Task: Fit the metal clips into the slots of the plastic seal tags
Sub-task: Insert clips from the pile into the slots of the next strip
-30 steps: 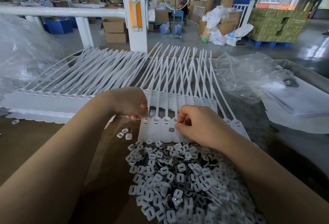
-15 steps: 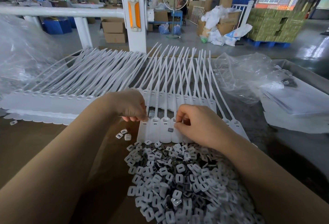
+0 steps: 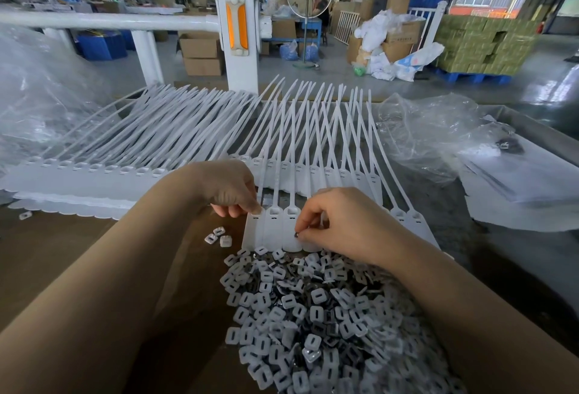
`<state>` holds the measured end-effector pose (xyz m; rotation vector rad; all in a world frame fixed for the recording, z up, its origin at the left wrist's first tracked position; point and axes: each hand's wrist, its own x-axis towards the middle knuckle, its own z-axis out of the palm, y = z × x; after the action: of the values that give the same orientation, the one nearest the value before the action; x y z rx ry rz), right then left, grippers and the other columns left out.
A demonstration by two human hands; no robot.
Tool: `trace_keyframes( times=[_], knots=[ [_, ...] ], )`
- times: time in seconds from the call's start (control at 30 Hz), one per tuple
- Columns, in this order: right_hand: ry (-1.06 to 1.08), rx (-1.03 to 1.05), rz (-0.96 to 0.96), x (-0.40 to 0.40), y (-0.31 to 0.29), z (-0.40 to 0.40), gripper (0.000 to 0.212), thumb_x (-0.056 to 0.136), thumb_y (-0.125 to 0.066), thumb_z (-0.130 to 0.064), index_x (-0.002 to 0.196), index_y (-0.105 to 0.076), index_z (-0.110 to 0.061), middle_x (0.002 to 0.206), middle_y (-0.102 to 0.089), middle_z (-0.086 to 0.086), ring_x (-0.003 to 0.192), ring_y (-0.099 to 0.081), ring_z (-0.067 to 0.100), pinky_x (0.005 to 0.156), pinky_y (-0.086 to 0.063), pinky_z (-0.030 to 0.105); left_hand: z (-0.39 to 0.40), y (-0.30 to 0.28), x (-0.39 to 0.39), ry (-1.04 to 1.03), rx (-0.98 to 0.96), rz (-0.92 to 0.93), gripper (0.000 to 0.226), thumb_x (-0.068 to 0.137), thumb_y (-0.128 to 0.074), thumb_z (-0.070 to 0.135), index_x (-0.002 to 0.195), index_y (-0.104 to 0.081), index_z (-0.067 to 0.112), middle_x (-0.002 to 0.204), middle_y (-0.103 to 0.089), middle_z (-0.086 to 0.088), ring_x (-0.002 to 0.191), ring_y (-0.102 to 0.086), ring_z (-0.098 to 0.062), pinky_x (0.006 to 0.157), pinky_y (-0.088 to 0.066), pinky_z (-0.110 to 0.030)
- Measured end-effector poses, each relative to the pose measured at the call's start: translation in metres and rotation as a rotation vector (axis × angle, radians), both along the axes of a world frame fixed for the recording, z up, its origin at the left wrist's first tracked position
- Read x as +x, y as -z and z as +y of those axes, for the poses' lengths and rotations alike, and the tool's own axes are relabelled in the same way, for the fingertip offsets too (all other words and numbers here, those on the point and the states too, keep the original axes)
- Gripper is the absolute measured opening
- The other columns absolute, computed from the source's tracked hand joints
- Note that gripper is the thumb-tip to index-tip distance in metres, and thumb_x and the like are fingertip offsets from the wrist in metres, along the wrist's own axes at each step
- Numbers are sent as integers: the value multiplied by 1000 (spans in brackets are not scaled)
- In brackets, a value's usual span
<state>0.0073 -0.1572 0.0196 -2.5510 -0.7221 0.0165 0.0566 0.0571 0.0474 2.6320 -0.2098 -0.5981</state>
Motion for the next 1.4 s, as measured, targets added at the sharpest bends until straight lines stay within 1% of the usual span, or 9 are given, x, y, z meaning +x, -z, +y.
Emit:
trace_keyframes(
  times=[0.23, 0.4, 0.63, 0.73, 0.87, 0.93, 1.13, 1.3, 1.4],
  knots=[
    [7, -71, 8, -1, 3, 2, 3, 84, -70, -28, 87, -69, -30, 84, -63, -17, 78, -59, -3, 72, -54, 21, -3, -3, -1, 16, 77, -68, 25, 91, -67, 22, 97, -68, -2, 75, -65, -8, 66, -56, -19, 63, -46, -26],
    [25, -61, -19, 1, 5, 1, 7, 85, -67, -25, 91, -67, -28, 86, -58, -17, 81, -57, -2, 75, -52, 21, -10, -7, -2, 95, 128, -257, 11, 91, -66, 23, 83, -66, 16, 71, -63, 6, 65, -59, -7, 62, -40, -22],
    [0, -55, -9, -1, 4, 0, 8, 83, -70, -30, 89, -66, -34, 85, -61, -16, 79, -59, -1, 74, -55, 25, -27, 0, -3, 314, 78, -16, 11, 81, -77, 33, 79, -66, 33, 79, -70, 13, 63, -62, 6, 55, -46, -14],
    [-49, -25, 2, -3, 2, 2, 8, 83, -73, -29, 84, -67, -35, 85, -60, -16, 78, -58, -2, 73, -54, 24, -27, 6, 1, 302, 32, -15, 9, 85, -73, 32, 80, -66, 32, 67, -68, 15, 55, -60, 11, 48, -43, -9],
    [-139, -10, 25, -8, 1, 8, 9, 80, -76, -38, 87, -72, -34, 85, -61, -18, 80, -58, -4, 73, -50, 17, -21, 12, 2, 266, -63, -2, 7, 91, -65, 30, 88, -65, 24, 67, -63, 10, 53, -55, 5, 52, -44, -10],
    [-151, -15, 61, -10, 1, 10, 14, 78, -78, -42, 88, -71, -36, 84, -63, -18, 80, -60, -6, 75, -54, 19, -19, 13, 2, 268, -71, 17, 7, 92, -65, 31, 90, -65, 24, 71, -62, 10, 57, -55, 2, 54, -44, -12],
    [-162, -44, 71, -9, 1, 12, 10, 81, -77, -37, 88, -71, -34, 84, -66, -18, 77, -62, -6, 76, -56, 22, -25, 10, -1, 268, -26, 12, 12, 93, -64, 30, 95, -65, 18, 72, -59, 7, 64, -52, -7, 59, -44, -16],
    [-158, -26, 89, -7, 4, 13, 9, 87, -70, -35, 94, -73, -30, 89, -70, -17, 76, -64, -5, 78, -58, 24, -25, 12, -12, 221, -94, -65, 21, 91, -63, 32, 95, -68, 13, 75, -61, 3, 68, -53, -9, 67, -40, -24],
    [-158, -19, 89, -5, 6, 13, 9, 90, -67, -36, 95, -72, -30, 86, -70, -16, 65, -63, -4, 65, -55, 18, -23, 22, -18, 165, -172, -135, 19, 88, -64, 32, 88, -69, 14, 75, -62, 2, 70, -53, -10, 69, -42, -26]
  ],
)
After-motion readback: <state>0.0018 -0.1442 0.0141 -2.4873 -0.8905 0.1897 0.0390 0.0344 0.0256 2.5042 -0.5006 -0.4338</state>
